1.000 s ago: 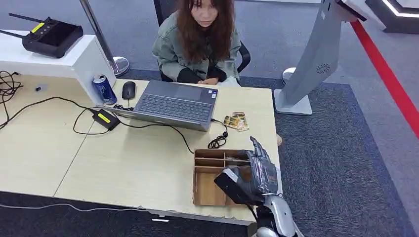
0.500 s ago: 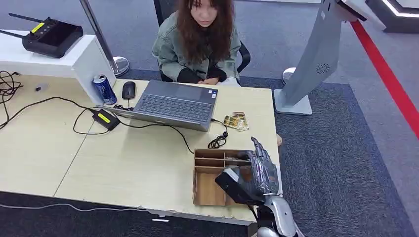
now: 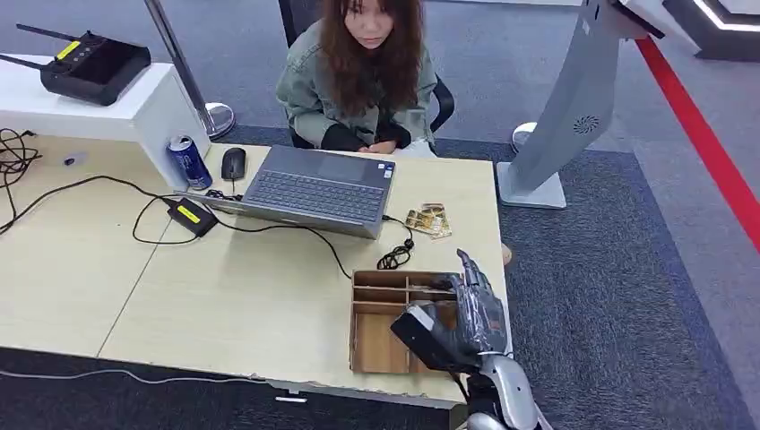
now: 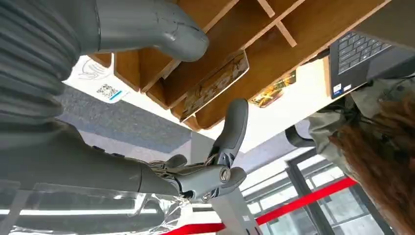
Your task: Pass the card to the sensor for recognition and then transmit it.
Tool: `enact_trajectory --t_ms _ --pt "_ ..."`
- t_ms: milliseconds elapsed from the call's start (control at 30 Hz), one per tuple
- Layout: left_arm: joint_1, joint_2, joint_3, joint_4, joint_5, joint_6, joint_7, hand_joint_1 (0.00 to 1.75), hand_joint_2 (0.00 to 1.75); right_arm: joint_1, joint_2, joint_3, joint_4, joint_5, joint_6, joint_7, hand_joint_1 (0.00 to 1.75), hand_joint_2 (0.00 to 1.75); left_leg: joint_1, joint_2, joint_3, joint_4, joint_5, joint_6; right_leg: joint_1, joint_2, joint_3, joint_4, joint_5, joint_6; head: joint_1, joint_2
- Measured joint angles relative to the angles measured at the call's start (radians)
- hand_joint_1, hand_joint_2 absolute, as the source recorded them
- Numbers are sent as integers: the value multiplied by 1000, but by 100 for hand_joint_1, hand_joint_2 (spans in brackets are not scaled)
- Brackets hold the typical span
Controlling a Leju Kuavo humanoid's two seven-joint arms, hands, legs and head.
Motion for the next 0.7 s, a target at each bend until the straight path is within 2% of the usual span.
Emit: enact_trajectory --t_ms 700 --pt "0 0 3 0 0 -6 -3 0 0 2 2 3 0 24 -6 13 77 175 0 0 0 0 0 0 0 0 0 0 0 0 0 0"
